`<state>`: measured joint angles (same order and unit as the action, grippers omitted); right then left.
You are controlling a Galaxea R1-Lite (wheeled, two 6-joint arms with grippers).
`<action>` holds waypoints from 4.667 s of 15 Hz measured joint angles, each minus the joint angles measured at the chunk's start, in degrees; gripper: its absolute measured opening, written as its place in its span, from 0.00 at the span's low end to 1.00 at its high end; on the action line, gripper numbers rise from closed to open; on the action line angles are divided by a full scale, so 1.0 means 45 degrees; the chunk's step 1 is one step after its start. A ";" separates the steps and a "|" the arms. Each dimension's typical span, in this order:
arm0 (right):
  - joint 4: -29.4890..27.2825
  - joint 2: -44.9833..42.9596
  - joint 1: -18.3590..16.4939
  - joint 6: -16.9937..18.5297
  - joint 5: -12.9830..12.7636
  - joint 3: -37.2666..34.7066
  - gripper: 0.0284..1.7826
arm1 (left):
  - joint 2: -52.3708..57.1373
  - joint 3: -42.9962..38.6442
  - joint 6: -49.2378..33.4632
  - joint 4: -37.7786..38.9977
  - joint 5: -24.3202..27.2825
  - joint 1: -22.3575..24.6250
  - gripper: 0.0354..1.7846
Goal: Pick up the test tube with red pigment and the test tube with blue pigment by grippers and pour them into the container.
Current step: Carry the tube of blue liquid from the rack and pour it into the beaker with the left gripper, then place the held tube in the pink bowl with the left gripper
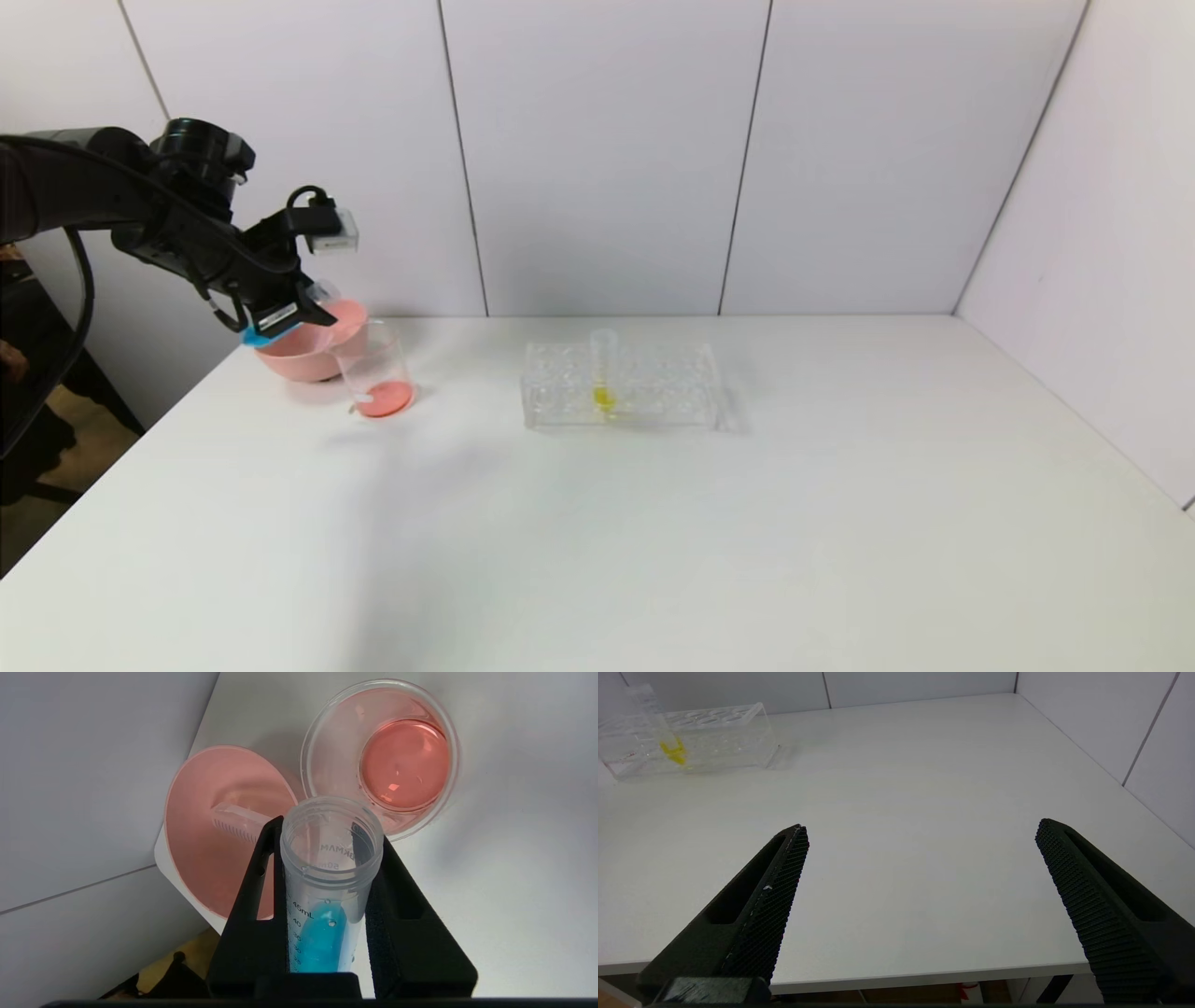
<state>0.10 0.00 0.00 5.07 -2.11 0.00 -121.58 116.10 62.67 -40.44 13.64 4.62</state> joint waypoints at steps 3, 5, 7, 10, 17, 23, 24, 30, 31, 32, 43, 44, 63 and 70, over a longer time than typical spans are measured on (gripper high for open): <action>0.0000 0.0000 0.0000 0.0000 0.0000 0.0000 1.00 | -0.0062 0.0000 0.0030 0.0214 -0.0618 -0.0298 0.25; 0.0000 0.0000 0.0000 0.0000 0.0000 0.0000 1.00 | -0.0076 0.0000 0.0130 0.0339 -0.0992 -0.0423 0.25; 0.0000 0.0000 0.0000 0.0000 0.0000 0.0000 1.00 | -0.0081 0.0000 0.0355 0.0333 -0.1360 -0.0507 0.25; 0.0000 0.0000 0.0000 0.0000 0.0000 0.0000 1.00 | -0.0073 0.0000 0.0805 0.0228 -0.2048 -0.0580 0.25; -0.0005 0.0000 0.0000 0.0000 0.0000 0.0000 1.00 | -0.0043 0.0000 0.1271 -0.0512 -0.3459 -0.0796 0.25; 0.0000 0.0000 -0.0005 0.0000 0.0000 0.0000 1.00 | -0.0203 0.0000 0.1336 -0.0390 -0.4830 -0.1257 0.25; 0.0000 0.0000 0.0000 0.0000 0.0000 0.0000 1.00 | -0.0241 0.0000 0.1341 -0.0322 -0.5088 -0.1333 0.25; 0.0000 0.0000 0.0000 0.0000 0.0000 0.0000 1.00 | -0.0404 0.0000 0.1506 -0.0030 -0.5938 -0.1566 0.25; 0.0000 0.0000 0.0000 0.0000 0.0005 0.0000 1.00 | -0.0412 0.0000 0.1520 -0.0065 -0.6055 -0.1612 0.25; 0.0000 0.0000 0.0000 0.0000 0.0000 0.0000 1.00 | -0.0425 0.0000 0.1569 -0.0098 -0.6331 -0.1658 0.25; 0.0000 0.0000 0.0000 0.0000 0.0000 0.0000 1.00 | -0.0520 0.0000 0.1923 -0.0666 -0.8143 -0.2262 0.25; 0.0000 0.0000 0.0000 0.0000 0.0000 0.0000 1.00 | -0.0534 0.0000 0.1929 -0.0666 -0.8311 -0.2368 0.25; 0.0000 0.0000 0.0000 0.0000 0.0000 0.0000 1.00 | 0.0582 -0.0528 -0.6542 0.2603 -0.4291 -0.1913 0.25; 0.0000 0.0000 0.0000 0.0000 0.0000 0.0000 1.00 | 0.2492 -0.6691 -1.3561 1.0560 -0.3985 -0.1606 0.25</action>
<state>0.10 0.00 0.00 5.07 -2.11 0.00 -110.36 85.99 1.65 7.08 -4.29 -2.61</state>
